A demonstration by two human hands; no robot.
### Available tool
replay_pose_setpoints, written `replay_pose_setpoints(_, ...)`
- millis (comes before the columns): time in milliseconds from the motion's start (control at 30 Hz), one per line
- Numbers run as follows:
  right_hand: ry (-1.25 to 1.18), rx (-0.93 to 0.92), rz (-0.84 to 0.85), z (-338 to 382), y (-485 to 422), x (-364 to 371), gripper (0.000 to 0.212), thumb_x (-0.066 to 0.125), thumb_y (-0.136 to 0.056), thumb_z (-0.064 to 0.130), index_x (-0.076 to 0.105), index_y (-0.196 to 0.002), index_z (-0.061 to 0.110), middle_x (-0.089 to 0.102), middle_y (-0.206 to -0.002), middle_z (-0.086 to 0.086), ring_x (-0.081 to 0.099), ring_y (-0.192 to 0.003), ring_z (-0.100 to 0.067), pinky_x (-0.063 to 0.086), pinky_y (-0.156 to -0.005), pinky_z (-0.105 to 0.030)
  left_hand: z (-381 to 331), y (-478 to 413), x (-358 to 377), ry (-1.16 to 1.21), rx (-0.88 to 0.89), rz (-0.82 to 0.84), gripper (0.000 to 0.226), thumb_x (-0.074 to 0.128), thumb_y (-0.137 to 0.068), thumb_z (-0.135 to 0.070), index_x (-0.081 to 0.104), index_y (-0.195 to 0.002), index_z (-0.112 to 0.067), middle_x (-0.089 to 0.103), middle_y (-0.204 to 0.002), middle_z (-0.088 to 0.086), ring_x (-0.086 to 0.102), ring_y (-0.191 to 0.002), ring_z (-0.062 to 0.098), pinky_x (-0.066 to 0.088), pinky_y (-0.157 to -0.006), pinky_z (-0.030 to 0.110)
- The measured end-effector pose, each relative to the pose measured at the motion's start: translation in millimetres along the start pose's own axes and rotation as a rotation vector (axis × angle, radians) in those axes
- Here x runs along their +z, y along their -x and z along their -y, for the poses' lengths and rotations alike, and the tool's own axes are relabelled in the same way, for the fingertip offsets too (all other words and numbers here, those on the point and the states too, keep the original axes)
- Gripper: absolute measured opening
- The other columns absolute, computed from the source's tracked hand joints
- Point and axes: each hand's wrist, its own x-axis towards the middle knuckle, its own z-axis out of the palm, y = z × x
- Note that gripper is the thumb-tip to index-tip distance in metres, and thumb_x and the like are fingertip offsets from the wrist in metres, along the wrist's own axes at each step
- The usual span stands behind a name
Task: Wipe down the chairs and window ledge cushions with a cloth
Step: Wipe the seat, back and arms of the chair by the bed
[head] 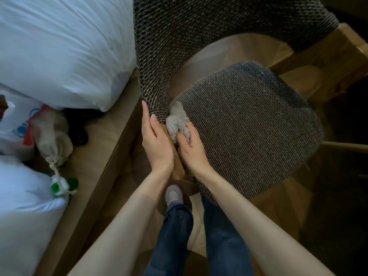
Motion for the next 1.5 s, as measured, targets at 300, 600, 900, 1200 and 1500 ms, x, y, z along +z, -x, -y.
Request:
replay_pose_setpoints(300, -0.059, 0.28, 0.001, -46, 40, -7, 0.032, 0.036, -0.101, 0.008, 0.046, -0.131, 0.009, 0.048, -0.13, -0.018, 0.048, -0.122, -0.026, 0.035, -0.111, -0.039, 4, 2, 0, 0.024, -0.006, 0.001, 0.045, 0.034, -0.103, -0.036, 0.029, -0.147, -0.034, 0.035, -0.151, -0.012, 0.029, -0.138, 0.003, 0.023, -0.108, 0.015)
replay_pose_setpoints(600, -0.061, 0.095, -0.083, -10, 52, 0, 0.029, 0.037, -0.101, 0.012, 0.037, -0.127, 0.026, 0.042, -0.123, -0.001, 0.043, -0.113, -0.007, 0.031, -0.094, -0.005, 1, 4, -2, -0.01, 0.03, -0.018, 0.044, 0.034, -0.103, -0.03, 0.032, -0.147, -0.026, 0.038, -0.15, -0.006, 0.033, -0.138, 0.006, 0.027, -0.111, 0.02)
replay_pose_setpoints(900, 0.098, 0.356, 0.028, -37, 53, -17, 0.033, 0.034, -0.101, 0.007, 0.044, -0.132, 0.007, 0.046, -0.128, -0.02, 0.047, -0.118, -0.025, 0.035, -0.106, -0.031, 2, 1, -1, -0.006, 0.037, -0.019, 0.044, 0.033, -0.104, -0.03, 0.031, -0.148, -0.025, 0.036, -0.151, -0.007, 0.031, -0.138, 0.005, 0.023, -0.106, 0.01)
replay_pose_setpoints(1200, -0.165, 0.3, 0.012, 65, 45, -44, 0.031, 0.03, -0.105, 0.025, 0.056, -0.122, 0.022, 0.063, -0.118, -0.002, 0.061, -0.108, -0.005, 0.05, -0.095, -0.025, -24, -1, -24, -0.046, -0.072, 0.149, 0.045, 0.035, -0.103, -0.027, 0.03, -0.148, -0.026, 0.036, -0.151, -0.005, 0.031, -0.138, 0.01, 0.021, -0.103, 0.014)
replay_pose_setpoints(1500, 0.043, -0.031, -0.139, 173, 56, -111, 0.029, 0.054, -0.094, 0.014, 0.045, -0.118, 0.027, 0.054, -0.113, 0.012, 0.054, -0.098, 0.013, 0.041, -0.081, -0.002, -131, 33, -34, -0.033, 0.046, 0.369, 0.038, 0.045, -0.1, -0.029, 0.05, -0.137, -0.022, 0.048, -0.14, -0.006, 0.041, -0.127, 0.001, 0.028, -0.103, 0.013)
